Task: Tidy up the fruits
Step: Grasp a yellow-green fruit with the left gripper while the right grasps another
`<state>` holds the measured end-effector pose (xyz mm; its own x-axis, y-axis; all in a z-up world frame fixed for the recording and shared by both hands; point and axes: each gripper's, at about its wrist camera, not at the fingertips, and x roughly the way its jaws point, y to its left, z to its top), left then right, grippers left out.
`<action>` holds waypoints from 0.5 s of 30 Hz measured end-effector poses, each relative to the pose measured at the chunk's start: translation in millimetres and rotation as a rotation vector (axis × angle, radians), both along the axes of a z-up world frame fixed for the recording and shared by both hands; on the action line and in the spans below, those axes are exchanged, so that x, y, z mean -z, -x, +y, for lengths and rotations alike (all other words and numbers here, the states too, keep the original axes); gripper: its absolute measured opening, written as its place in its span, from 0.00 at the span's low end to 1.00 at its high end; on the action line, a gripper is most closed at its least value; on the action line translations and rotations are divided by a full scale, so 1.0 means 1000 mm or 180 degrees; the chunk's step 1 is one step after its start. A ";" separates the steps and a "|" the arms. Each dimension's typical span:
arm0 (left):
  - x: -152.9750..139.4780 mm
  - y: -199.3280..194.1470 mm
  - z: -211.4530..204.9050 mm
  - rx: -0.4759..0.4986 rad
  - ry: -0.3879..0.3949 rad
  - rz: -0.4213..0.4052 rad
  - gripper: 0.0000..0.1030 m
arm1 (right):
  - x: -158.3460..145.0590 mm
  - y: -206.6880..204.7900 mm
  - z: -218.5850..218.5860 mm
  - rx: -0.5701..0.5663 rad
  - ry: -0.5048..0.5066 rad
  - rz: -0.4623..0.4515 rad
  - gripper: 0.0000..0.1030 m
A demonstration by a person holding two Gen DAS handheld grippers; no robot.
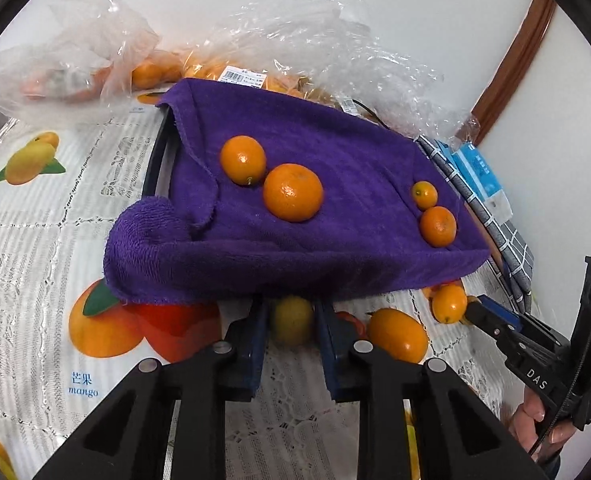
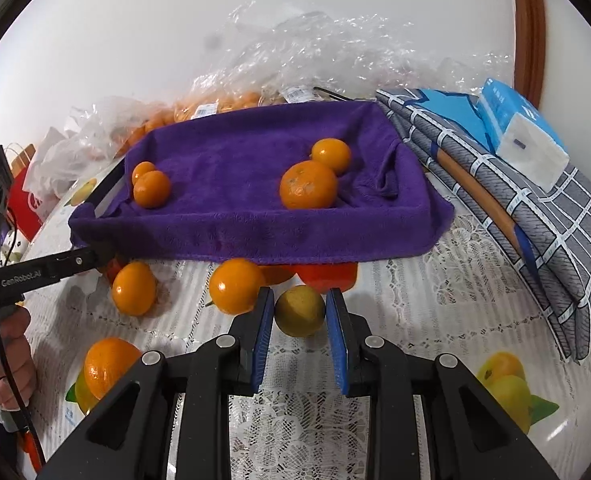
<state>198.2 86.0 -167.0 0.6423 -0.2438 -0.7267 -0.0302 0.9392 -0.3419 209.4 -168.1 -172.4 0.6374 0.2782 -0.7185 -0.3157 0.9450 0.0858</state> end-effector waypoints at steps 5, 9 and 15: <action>-0.003 0.013 0.006 -0.0095 -0.0073 -0.0032 0.22 | 0.000 -0.001 0.000 0.0001 -0.0024 0.0009 0.26; -0.004 0.021 0.013 -0.0327 -0.0356 -0.0027 0.22 | 0.001 -0.003 0.000 0.0008 -0.0021 0.0042 0.26; -0.003 0.018 0.003 -0.0293 -0.0699 0.0022 0.24 | 0.007 -0.007 0.007 -0.0005 0.0139 0.0141 0.28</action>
